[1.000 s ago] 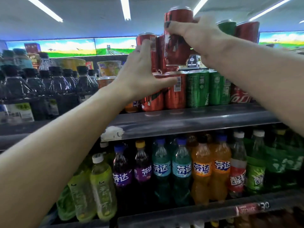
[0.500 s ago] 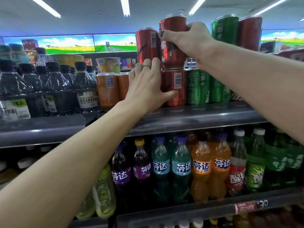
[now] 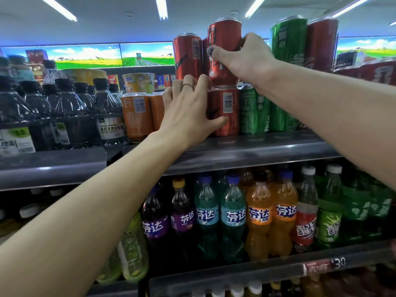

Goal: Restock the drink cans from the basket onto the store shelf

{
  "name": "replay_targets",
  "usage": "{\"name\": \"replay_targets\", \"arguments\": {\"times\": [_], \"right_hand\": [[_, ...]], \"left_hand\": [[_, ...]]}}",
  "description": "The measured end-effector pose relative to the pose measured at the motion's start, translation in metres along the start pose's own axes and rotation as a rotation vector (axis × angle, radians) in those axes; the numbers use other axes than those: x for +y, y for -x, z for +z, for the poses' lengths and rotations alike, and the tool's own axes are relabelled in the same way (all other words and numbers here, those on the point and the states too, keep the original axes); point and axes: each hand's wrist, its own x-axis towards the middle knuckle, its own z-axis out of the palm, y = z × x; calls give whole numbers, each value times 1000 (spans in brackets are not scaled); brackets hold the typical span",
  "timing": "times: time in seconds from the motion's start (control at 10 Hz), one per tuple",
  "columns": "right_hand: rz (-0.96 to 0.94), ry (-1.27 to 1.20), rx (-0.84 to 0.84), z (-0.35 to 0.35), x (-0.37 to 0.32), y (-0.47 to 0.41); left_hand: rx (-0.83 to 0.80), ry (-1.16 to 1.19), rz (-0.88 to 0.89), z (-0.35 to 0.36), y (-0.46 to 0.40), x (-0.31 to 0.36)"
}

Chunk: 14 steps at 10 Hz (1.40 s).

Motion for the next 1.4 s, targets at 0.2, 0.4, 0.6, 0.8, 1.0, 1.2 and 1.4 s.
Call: {"name": "replay_targets", "arguments": {"times": [0.2,0.4,0.6,0.8,1.0,1.2,1.4], "right_hand": [[-39,14,2,2,2,5],[-93,16,18,5,8,9],[-142,91,19,7,15,11],[-166,137,56,10,19,10],[-179,162,18,6,20,13],[-181,180,18,1,17,12],[-193,169,65,-17,12,15]], "left_hand": [[-11,-36,5,-1,-1,2],[-5,-31,6,1,1,1],[1,-59,12,-1,0,3],[2,-64,9,0,-1,4],[7,-72,7,0,-2,2],[25,-63,10,0,0,0],[64,9,-3,-7,4,-3]]}}
